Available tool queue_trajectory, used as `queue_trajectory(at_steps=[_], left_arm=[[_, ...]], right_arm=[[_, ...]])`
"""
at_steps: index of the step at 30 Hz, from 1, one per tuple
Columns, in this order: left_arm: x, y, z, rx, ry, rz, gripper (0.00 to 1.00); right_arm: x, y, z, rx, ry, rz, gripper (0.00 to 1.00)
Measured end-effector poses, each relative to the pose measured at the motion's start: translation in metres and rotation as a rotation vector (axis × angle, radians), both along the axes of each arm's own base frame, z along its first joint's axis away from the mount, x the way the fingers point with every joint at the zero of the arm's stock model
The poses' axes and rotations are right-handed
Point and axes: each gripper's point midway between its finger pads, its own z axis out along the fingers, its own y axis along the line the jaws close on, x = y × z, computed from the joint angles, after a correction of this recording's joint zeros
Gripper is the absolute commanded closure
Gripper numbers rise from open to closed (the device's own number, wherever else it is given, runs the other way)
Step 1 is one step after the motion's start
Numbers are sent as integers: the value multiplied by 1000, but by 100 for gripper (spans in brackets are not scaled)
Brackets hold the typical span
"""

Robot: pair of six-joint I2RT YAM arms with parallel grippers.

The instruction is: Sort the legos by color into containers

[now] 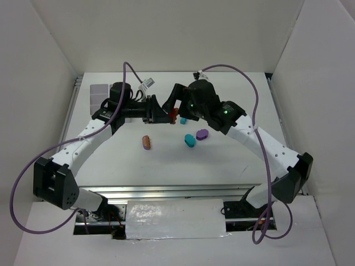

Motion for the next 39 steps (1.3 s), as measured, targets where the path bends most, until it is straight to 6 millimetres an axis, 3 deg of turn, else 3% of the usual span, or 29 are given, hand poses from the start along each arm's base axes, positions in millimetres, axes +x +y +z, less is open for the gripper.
queue_trajectory(at_steps=[5, 10, 14, 16, 21, 26, 28, 29, 31, 35, 39], left_arm=[[-7, -5, 19, -64, -74, -55, 100], [-23, -8, 46, -159, -173, -131, 100], [-39, -8, 66, -241, -223, -201, 100], [-45, -9, 74, -275, -237, -236, 100], [-56, -8, 85, -312, -256, -293, 100], [-63, -7, 92, -332, -265, -323, 100], [-65, -7, 93, -337, -262, -332, 100], [-66, -7, 94, -339, -261, -337, 100], [-69, -7, 96, -345, -266, -345, 100], [-69, -7, 97, -348, -264, -345, 100], [-67, -7, 93, -334, -257, -342, 100]], right_arm=[[-8, -10, 18, 131, -36, 100, 1], [-29, -38, 36, 262, -105, 272, 3], [-56, -29, 68, 356, -221, 469, 12], [-70, -25, 74, 393, -260, 544, 26], [-82, -19, 74, 447, -277, 625, 39], [-85, -17, 82, 473, -313, 663, 42], [-86, -16, 87, 482, -333, 671, 53], [-86, -16, 89, 486, -343, 673, 72], [-86, -15, 88, 492, -337, 678, 74], [-84, -14, 88, 495, -343, 683, 100], [-84, -14, 86, 491, -337, 688, 100]])
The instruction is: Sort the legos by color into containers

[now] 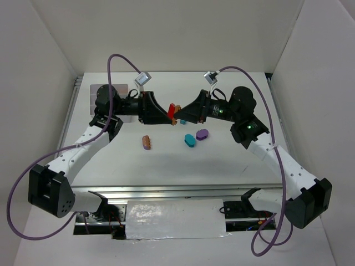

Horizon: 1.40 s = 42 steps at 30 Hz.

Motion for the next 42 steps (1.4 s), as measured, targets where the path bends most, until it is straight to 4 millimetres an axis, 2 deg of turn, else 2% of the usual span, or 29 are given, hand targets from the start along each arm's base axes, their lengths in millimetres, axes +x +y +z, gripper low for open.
queue_trajectory(at_steps=[8, 14, 20, 23, 26, 28, 31, 32, 38, 42], left_arm=[[5, 3, -3, 52, -31, 9, 100], [25, 24, -4, 58, -17, 85, 100], [36, 36, -10, 89, 10, 168, 100], [67, 62, -24, 149, 85, 346, 100], [106, 103, -46, 233, 197, 603, 100], [135, 157, -75, 328, 345, 879, 100], [149, 215, -111, 403, 560, 1156, 100], [151, 227, -120, 418, 615, 1225, 100], [162, 252, -156, 439, 896, 1477, 100], [188, 259, -179, 446, 1014, 1577, 100]], right_arm=[[2, -6, -7, 14, -60, 25, 100], [5, -20, -31, -3, -50, 36, 100], [8, -24, -38, -17, -50, 20, 100], [15, -30, -44, -52, -44, -36, 100], [21, -36, -47, -90, -39, -103, 100], [22, -40, -49, -113, -40, -134, 100], [22, -45, -51, -137, -36, -165, 100], [22, -46, -51, -144, -35, -173, 100], [22, -50, -52, -169, -19, -201, 100], [18, -52, -54, -178, -13, -200, 100]])
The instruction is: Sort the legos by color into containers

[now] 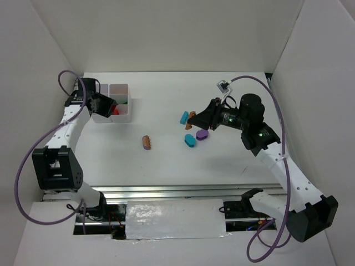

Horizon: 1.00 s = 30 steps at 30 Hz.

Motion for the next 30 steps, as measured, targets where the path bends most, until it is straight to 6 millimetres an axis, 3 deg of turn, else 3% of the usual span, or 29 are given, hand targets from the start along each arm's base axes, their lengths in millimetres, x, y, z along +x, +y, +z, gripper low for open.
queue_trajectory(at_steps=[7, 16, 23, 30], left_arm=[[23, -4, -44, -26, 124, 96, 92], [46, -17, -46, -49, 110, 127, 76], [49, -27, -57, -66, 110, 124, 55], [53, -29, -65, -67, 112, 121, 48]], right_arm=[[-8, -2, 5, 7, -5, 8, 100], [-17, 0, 11, 32, 8, 48, 100], [-22, 4, 12, 38, 14, 71, 100], [-25, 6, 13, 45, 13, 84, 100]])
